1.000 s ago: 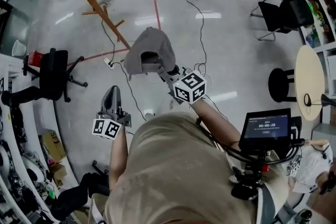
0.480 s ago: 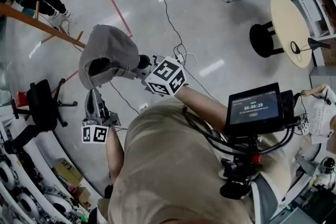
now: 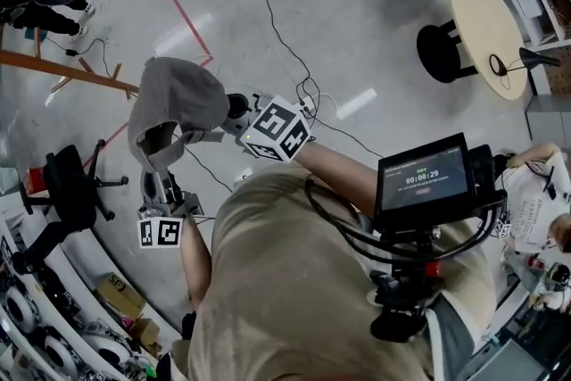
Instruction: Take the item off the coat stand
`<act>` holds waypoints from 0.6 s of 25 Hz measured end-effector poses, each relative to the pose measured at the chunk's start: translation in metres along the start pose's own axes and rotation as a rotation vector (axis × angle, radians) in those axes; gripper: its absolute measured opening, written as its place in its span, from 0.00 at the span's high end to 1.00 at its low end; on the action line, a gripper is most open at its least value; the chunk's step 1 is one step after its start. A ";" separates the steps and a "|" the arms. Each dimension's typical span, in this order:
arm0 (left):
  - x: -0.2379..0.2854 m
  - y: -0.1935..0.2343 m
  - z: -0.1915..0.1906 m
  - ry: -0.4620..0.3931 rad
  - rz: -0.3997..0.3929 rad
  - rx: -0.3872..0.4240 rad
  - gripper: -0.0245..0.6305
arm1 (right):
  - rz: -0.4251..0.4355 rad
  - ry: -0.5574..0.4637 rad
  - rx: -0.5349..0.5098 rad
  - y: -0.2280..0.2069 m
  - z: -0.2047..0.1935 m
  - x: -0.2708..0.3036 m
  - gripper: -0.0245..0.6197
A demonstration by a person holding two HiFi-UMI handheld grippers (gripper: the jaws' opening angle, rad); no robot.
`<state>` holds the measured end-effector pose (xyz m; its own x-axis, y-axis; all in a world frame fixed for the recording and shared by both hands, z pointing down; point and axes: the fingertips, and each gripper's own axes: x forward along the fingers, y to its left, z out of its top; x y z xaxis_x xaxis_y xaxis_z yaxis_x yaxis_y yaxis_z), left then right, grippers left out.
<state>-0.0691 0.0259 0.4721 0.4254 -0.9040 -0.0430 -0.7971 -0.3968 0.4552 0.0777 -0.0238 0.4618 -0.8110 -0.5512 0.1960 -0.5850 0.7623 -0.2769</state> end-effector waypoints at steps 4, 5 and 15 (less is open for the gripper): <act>0.018 -0.018 -0.015 -0.004 0.023 -0.002 0.93 | 0.023 0.004 -0.001 -0.023 0.001 -0.014 0.92; 0.021 -0.020 -0.017 -0.006 0.030 -0.003 0.93 | 0.029 0.006 -0.002 -0.027 0.001 -0.015 0.92; 0.012 -0.041 -0.044 -0.046 0.103 -0.001 0.93 | 0.083 0.040 0.003 -0.046 -0.020 -0.027 0.92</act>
<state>-0.0126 0.0379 0.4924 0.3207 -0.9465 -0.0366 -0.8353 -0.3008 0.4603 0.1260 -0.0370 0.4879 -0.8563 -0.4721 0.2093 -0.5157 0.8037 -0.2968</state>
